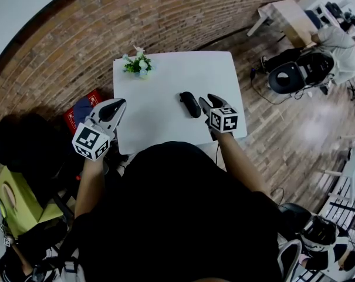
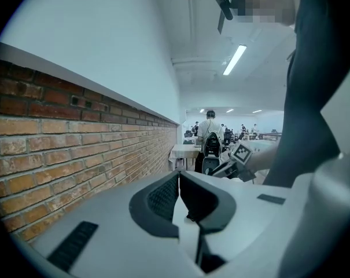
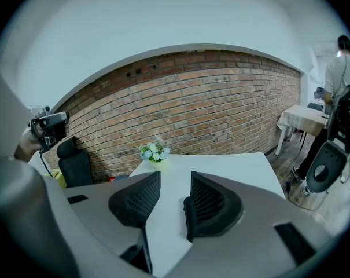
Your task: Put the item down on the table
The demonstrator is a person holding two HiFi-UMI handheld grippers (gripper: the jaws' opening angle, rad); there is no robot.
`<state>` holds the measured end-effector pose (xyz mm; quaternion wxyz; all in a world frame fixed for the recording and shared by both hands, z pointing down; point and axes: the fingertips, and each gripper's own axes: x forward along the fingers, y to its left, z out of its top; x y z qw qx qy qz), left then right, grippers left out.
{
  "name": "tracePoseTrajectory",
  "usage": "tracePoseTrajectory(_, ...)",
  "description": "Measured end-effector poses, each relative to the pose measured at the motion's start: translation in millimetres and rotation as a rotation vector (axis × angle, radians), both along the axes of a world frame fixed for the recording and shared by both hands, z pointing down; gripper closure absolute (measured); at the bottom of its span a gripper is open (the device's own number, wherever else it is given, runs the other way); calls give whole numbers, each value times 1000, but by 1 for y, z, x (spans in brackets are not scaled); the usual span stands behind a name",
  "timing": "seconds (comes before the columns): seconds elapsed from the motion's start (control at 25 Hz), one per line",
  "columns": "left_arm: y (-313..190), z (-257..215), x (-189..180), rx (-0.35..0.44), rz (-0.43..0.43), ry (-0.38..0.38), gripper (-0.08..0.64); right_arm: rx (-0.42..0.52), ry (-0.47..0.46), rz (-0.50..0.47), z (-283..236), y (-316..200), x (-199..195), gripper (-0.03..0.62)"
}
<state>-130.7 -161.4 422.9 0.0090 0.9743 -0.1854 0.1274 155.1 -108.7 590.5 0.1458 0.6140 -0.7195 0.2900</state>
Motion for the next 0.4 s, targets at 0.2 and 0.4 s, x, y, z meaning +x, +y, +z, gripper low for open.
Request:
tracePoseTrajectory(0.2, 0, 0, 3, 0, 21, 6, 546, 17, -13, 18, -5, 6, -2, 444)
tracePoseTrajectory(0.4, 7, 2, 11, -6, 36, 3, 546, 25, -19, 22, -10, 17, 0, 462)
